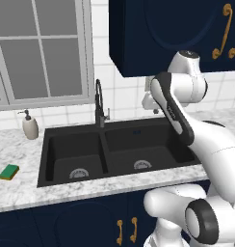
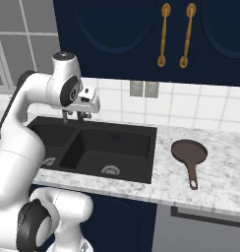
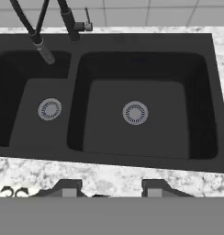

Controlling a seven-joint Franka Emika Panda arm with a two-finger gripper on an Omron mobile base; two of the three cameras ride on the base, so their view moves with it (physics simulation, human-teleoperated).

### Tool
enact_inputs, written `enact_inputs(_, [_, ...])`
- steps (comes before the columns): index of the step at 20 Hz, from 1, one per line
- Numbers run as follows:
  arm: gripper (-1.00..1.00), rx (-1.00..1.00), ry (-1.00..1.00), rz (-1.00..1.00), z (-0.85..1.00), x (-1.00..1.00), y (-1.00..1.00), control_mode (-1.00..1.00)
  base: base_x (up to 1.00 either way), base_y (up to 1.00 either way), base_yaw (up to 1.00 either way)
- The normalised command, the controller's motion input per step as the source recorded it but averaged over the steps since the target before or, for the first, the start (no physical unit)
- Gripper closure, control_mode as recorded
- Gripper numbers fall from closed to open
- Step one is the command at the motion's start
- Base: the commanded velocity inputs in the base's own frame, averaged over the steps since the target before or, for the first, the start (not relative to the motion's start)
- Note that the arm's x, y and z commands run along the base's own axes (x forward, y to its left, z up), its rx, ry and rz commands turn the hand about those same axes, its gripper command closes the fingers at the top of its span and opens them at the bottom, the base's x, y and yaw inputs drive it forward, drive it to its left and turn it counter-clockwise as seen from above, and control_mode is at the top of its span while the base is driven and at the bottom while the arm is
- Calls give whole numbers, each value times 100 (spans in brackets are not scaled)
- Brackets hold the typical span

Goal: Pick the pan and sponge and place them into the sink. Then turn on the water.

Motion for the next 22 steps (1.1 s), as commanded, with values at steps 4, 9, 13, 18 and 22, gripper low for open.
enact_inputs(4, [-100,0,0,-1,-5,-39,-13,-100,0,0,0])
enact_inputs(9, [-100,0,7,-1,-10,-75,-85,-100,0,0,0])
enact_inputs(13, [-100,0,9,0,-16,-47,-100,-100,0,0,0])
enact_inputs(18, [-100,0,8,-1,-14,-19,-96,-100,0,0,0])
enact_inputs(22, [-100,0,2,0,-6,-1,-81,-100,0,0,0])
